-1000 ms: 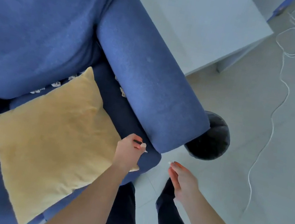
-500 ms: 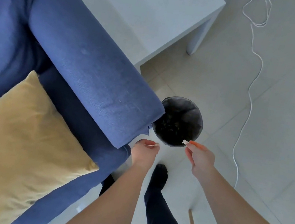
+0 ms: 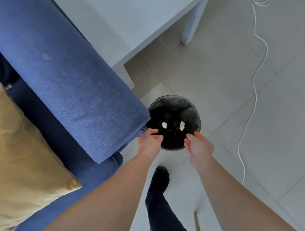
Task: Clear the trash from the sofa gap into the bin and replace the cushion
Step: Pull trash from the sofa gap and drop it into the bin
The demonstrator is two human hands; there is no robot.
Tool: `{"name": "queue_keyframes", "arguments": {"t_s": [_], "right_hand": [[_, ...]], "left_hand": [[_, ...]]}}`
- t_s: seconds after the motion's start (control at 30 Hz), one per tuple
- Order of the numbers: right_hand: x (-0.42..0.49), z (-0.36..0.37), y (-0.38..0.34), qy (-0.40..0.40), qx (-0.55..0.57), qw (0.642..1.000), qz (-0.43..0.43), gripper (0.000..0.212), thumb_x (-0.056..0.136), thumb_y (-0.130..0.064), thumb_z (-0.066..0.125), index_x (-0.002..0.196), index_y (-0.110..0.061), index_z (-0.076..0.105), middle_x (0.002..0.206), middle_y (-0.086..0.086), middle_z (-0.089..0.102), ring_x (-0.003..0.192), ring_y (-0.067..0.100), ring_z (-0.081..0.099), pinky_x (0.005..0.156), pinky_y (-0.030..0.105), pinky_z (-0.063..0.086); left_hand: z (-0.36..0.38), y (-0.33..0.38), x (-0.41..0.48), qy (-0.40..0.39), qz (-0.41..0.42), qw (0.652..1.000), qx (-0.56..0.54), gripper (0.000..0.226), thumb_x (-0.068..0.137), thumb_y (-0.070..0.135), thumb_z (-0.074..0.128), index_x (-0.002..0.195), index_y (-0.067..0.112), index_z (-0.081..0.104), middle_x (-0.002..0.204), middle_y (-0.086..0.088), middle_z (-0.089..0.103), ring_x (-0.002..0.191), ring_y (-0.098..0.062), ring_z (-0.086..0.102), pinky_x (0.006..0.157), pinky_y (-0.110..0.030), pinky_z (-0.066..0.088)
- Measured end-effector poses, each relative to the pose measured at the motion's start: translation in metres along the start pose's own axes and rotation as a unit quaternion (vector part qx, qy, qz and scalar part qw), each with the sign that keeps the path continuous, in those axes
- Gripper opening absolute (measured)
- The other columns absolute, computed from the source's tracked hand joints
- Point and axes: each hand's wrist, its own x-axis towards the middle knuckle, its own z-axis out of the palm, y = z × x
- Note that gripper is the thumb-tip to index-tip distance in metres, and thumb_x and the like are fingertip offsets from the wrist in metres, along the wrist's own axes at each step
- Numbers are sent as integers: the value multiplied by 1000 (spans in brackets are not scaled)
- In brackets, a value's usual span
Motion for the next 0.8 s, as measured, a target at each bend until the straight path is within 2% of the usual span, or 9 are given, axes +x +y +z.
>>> {"name": "queue_keyframes", "arguments": {"t_s": [0.13,0.3,0.47,0.57,0.7,0.8], "right_hand": [[-1,-10,-2,5,-25,1000,0,43,94,1,75,136,-9,68,92,8,69,78,15,69,102,38,60],[-10,-15,4,4,-46,999,-11,39,95,-2,76,132,-11,70,113,11,72,88,17,71,102,39,61],[-35,-10,24,-11,-71,997,-33,37,94,-4,77,129,-13,72,120,12,71,101,22,72,102,41,61],[-59,-4,44,-24,-84,995,-41,36,94,-6,78,129,-12,73,123,11,70,107,25,72,102,42,61],[-104,8,76,-45,-99,994,-32,32,94,-6,78,126,-9,73,120,15,73,104,27,72,103,44,60],[-143,17,101,-74,-99,992,-23,26,95,-4,77,121,-5,74,114,15,74,96,25,70,99,41,60]], "left_hand": [[-5,-6,0,-6,-2,1000,5,32,101,16,66,132,22,68,114,4,73,103,-22,74,92,-38,63],[-19,-8,-12,-25,15,999,42,21,103,16,64,122,26,67,105,7,68,105,-22,73,94,-38,62],[-42,-34,-27,-55,30,994,94,21,100,21,68,120,25,73,122,3,73,105,-17,74,85,-32,63],[-70,-50,-48,-65,29,992,100,18,100,21,69,117,25,72,110,4,75,98,-20,74,78,-31,62],[-127,-76,-72,-61,36,992,109,24,100,20,67,124,22,72,103,7,72,79,-5,65,57,-10,45],[-174,-90,-86,-50,57,989,124,28,99,20,64,123,19,77,106,7,77,79,2,63,54,-2,42]]}}
